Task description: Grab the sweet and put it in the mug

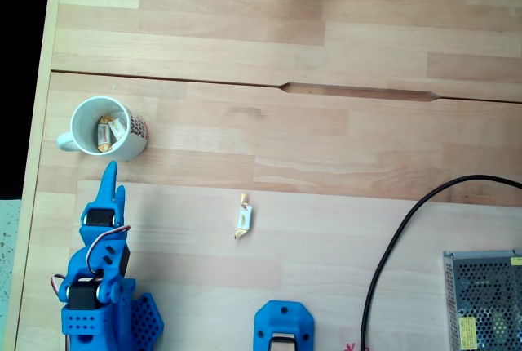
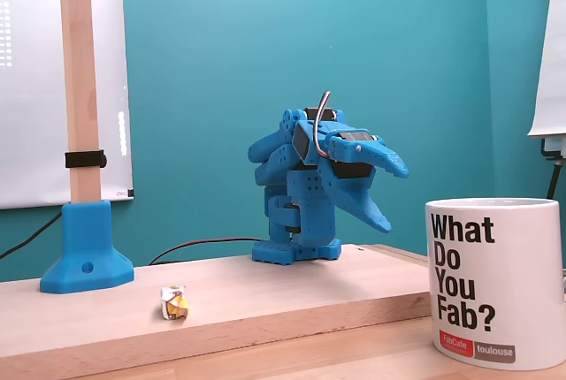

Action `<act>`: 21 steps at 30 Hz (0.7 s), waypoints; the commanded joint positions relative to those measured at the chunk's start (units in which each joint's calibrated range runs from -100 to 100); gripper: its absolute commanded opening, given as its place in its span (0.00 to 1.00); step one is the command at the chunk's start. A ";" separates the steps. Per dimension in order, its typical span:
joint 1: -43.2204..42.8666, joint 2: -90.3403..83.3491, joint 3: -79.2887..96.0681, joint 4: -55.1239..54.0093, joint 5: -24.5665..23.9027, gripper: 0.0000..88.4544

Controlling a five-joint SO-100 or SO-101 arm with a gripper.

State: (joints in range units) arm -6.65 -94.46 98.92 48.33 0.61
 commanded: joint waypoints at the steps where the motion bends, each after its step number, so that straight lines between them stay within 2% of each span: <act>1: 0.33 -0.64 0.72 -0.91 0.10 0.33; 21: 0.98 -0.89 -2.94 -3.09 0.15 0.33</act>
State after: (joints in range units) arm -5.98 -94.46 97.94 47.11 0.66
